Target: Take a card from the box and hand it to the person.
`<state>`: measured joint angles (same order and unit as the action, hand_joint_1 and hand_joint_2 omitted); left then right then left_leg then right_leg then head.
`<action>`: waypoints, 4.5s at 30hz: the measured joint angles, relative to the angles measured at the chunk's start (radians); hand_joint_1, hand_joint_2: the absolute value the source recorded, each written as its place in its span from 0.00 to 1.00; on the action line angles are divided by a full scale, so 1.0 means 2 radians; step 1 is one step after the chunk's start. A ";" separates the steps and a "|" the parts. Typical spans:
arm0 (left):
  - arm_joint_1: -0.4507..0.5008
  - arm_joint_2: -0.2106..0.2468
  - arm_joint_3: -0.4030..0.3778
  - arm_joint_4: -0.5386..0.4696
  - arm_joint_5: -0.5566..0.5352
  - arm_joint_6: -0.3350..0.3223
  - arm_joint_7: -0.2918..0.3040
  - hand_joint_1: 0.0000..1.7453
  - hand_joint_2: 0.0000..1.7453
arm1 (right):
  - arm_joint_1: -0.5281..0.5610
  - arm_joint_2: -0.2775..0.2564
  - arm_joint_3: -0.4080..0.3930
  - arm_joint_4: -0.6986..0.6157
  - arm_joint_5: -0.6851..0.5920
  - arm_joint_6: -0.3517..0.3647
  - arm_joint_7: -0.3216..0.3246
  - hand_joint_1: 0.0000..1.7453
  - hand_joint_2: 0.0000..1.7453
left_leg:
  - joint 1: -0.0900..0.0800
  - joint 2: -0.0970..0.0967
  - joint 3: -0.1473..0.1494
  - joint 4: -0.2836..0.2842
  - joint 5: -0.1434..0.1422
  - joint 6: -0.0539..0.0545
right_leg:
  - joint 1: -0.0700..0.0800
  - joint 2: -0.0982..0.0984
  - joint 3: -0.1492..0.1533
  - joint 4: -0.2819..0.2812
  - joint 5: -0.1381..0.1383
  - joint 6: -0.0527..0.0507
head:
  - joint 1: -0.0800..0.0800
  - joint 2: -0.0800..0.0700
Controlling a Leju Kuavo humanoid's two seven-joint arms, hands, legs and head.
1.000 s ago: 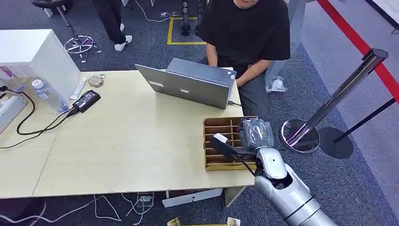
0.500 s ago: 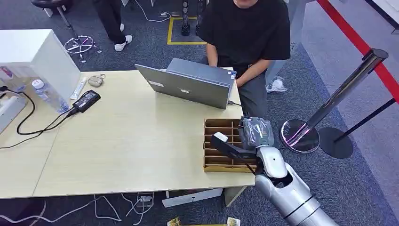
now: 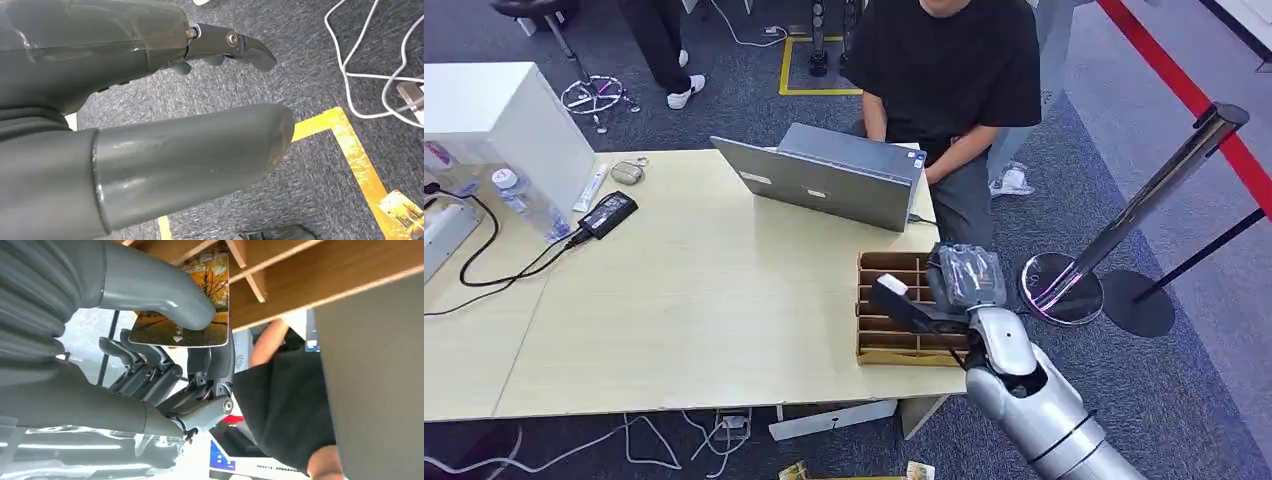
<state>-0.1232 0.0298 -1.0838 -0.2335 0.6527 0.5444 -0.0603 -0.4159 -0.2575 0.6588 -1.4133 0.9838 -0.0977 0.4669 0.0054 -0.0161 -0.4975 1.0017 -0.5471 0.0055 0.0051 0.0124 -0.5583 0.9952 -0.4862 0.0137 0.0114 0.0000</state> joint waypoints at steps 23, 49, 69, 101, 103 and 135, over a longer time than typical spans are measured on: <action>0.000 0.001 0.000 0.000 0.005 0.000 -0.001 0.00 0.00 | -0.019 -0.017 -0.003 -0.127 -0.018 0.038 0.018 0.93 1.00 | 0.000 0.000 0.000 0.000 0.000 0.000 | 0.000 0.000 0.000 0.000 0.000 0.000 | 0.000 0.000; 0.000 0.001 0.000 0.000 -0.012 0.003 0.000 0.00 0.00 | -0.097 -0.084 -0.056 -0.103 -0.031 -0.001 0.028 0.92 1.00 | 0.000 0.000 0.000 0.000 0.000 0.000 | 0.000 0.000 0.000 0.000 0.000 0.000 | 0.000 0.000; 0.000 0.000 -0.004 0.000 -0.020 0.004 0.003 0.00 0.00 | -0.077 -0.077 -0.067 -0.015 0.005 -0.099 -0.009 0.81 1.00 | 0.000 0.000 0.000 0.000 0.000 0.000 | 0.000 0.000 0.000 0.000 0.000 0.000 | 0.000 0.000; 0.000 0.000 -0.005 0.000 -0.020 0.003 0.008 0.00 0.00 | -0.075 -0.066 -0.067 0.020 0.009 -0.060 -0.004 0.00 1.00 | 0.000 0.000 0.000 0.000 0.000 0.000 | 0.000 0.000 0.000 0.000 0.000 0.000 | 0.000 0.000; 0.000 0.000 -0.005 0.000 -0.020 0.003 0.008 0.00 0.00 | -0.075 -0.065 -0.067 0.020 0.009 -0.060 -0.004 0.00 1.00 | 0.000 0.000 0.000 0.000 0.000 0.000 | 0.000 0.000 0.000 0.000 0.000 0.000 | 0.000 0.000; 0.000 -0.004 -0.002 0.000 0.024 0.015 0.008 0.00 0.00 | 0.142 0.083 -0.019 -0.098 -0.243 -0.296 -0.204 0.00 1.00 | 0.001 -0.001 0.000 0.000 0.000 0.000 | 0.001 0.000 0.000 0.000 0.000 0.000 | 0.000 0.000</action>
<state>-0.1224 0.0225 -1.0876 -0.2335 0.7004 0.5745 -0.0443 -0.1327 -0.0908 0.6199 -1.6099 0.4971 -0.6901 0.0580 0.0067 -0.0172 -0.4974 1.0014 -0.5469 0.0053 0.0064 0.0118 -0.5577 0.9951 -0.4863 0.0134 0.0114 0.0000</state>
